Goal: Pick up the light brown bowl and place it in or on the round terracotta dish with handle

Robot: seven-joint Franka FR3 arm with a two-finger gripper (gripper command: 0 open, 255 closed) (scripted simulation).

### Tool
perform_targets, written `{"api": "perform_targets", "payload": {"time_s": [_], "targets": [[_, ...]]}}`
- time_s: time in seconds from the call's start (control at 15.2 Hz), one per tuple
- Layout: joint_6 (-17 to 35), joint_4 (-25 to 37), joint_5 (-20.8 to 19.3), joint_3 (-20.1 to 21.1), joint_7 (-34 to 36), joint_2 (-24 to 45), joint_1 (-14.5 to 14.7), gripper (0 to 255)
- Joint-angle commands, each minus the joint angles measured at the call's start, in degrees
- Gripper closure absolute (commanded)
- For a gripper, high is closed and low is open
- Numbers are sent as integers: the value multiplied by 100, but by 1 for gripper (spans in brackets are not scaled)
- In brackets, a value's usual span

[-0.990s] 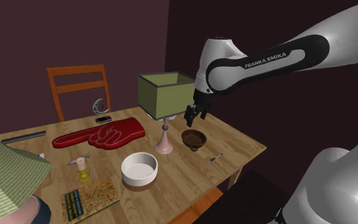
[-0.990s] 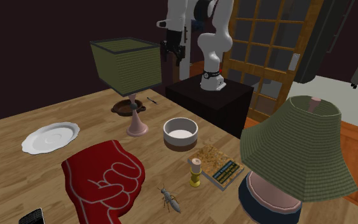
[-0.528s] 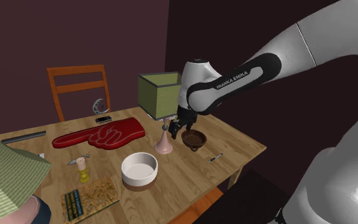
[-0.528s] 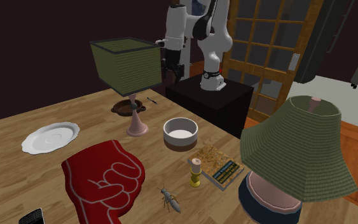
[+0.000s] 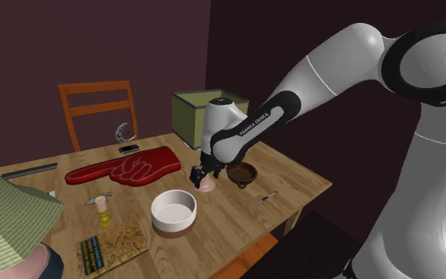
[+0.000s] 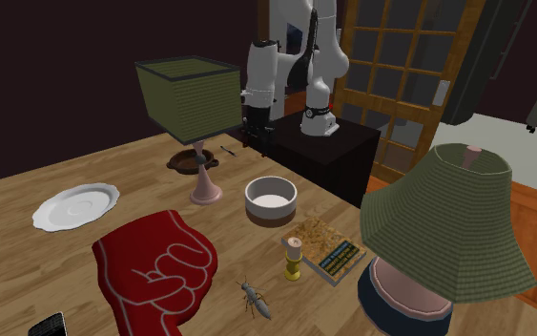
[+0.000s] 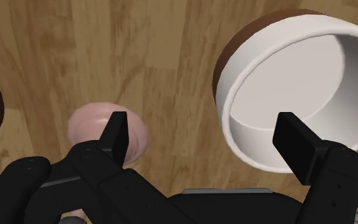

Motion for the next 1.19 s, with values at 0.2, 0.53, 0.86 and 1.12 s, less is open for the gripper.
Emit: {"api": "perform_targets", "payload": {"time_s": [0.2,0.53,0.86,1.12], "targets": [[344,725,-286,-60,480,1124,247,0],[577,1051,-412,-149,646,1694,373,0],[805,1157,-502,-232,711,2028,426,0],[804,1159,-502,-232,711,2029,426,0]]}}
